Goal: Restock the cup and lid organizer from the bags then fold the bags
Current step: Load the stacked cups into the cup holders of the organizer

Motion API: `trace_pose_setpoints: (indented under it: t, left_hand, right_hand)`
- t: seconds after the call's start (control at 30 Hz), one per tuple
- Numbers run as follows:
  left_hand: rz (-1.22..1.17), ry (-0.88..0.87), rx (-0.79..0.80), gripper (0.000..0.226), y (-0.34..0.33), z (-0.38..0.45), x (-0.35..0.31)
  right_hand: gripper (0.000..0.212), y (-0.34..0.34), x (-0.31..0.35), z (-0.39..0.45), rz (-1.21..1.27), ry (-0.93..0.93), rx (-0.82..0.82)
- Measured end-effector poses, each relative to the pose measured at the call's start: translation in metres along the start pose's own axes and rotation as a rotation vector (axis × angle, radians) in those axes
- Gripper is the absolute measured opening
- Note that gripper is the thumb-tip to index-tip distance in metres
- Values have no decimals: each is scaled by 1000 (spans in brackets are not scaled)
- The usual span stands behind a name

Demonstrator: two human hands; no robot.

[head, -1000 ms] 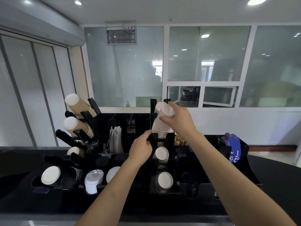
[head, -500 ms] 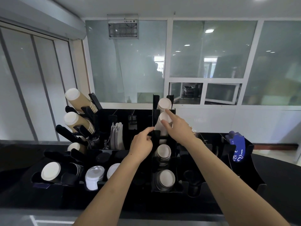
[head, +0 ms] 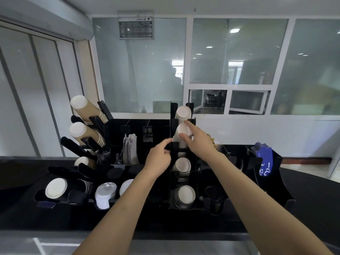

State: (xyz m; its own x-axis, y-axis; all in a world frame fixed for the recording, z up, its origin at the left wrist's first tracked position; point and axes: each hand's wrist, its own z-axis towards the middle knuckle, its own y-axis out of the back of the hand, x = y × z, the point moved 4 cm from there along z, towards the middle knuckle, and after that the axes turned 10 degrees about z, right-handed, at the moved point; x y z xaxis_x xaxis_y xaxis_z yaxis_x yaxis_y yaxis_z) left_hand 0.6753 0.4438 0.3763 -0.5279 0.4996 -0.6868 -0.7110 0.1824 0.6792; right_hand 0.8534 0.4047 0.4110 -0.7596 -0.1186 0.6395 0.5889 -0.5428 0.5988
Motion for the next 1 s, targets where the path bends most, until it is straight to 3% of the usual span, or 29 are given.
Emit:
trace_pose_setpoints:
  t: [0.2,0.37,0.47,0.57,0.77,1.0]
  left_hand:
    - [-99,-28,-62,61,3,-24,-8]
    - [-136,-65,-256,45,6,-90,11]
    - [-203,-24,-205,44,-10,-140,39]
    - [-240,63,-164,48,-30,-177,64]
    - [-259,213,-2,48,-98,-232,110]
    - [29,444,301,25,-180,-309,180]
  right_hand:
    - [66,10,11,-22,137,-4,-26]
    - [37,24,25,-98,208,159,-242]
    - [26,15,19,-172,307,179,-322]
    - [22,-13,1,-231,347,131,-299]
    - [21,-72,-53,-325,321,-98,-228]
    - [24,-115,-111,-421,248,-396,-78]
